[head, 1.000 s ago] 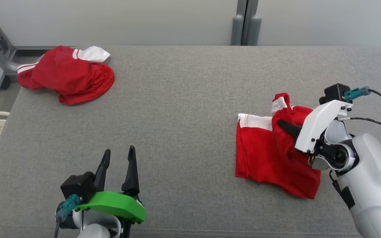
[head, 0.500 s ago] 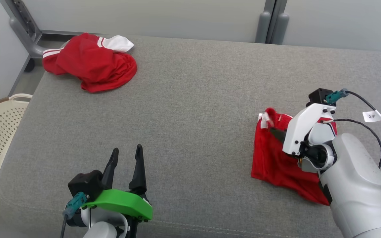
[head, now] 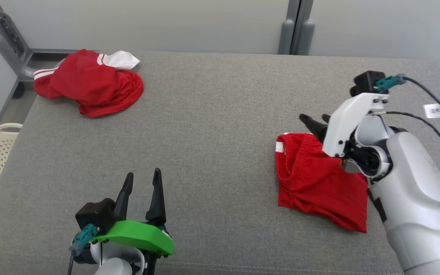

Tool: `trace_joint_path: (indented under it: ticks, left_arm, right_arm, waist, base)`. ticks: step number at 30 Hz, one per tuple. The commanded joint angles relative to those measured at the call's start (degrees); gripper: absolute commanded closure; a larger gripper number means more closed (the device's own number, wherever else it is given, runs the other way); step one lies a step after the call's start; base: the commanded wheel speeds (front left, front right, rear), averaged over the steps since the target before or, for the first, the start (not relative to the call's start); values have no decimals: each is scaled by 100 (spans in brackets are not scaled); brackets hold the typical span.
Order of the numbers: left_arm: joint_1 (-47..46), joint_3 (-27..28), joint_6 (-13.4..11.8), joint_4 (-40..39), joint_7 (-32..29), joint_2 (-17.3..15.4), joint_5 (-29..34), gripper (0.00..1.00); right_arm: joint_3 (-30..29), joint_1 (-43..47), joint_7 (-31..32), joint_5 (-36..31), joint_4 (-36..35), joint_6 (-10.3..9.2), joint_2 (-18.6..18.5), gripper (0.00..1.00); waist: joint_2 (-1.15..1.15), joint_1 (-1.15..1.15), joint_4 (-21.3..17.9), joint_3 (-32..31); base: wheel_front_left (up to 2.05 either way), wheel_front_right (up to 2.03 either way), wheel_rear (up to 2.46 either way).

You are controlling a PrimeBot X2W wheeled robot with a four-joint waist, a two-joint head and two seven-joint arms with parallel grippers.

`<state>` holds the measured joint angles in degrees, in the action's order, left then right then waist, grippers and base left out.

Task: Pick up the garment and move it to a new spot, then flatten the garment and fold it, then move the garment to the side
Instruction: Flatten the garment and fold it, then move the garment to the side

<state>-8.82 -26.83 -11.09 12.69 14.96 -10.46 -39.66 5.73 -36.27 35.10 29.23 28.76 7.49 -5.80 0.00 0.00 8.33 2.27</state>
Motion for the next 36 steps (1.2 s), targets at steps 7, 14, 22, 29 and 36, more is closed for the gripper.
trace_joint_path:
  ticks: [7,14,22,29,36]
  left_arm:
    - [102,4,-58,-141,-3,-113,95,0]
    - [67,-1,-136,-337,-118,-261,131,0]
    - [-112,-60,-187,-474,-267,-353,212,0]
    - [-96,-89,-220,-517,-298,-383,221,0]
    - [-66,-99,-239,-536,-283,-390,200,0]
  right_arm:
    - [-291,719,-193,121,-394,0,-540,0]
    - [-632,1280,-455,160,-448,0,-594,0]
    - [-1013,1171,-808,104,85,0,-456,0]
    - [-1237,940,-1068,262,696,0,-360,0]
    - [-971,845,-1105,551,951,0,-396,23]
  waist:
    - [0,0,-333,-4]
    - [0,0,-562,266]
    - [0,0,-431,543]
    - [0,0,-202,613]
    - [0,0,-118,627]
  base:
    - [0,0,0]
    - [0,0,0]
    - [0,0,0]
    - [0,0,0]
    - [0,0,0]
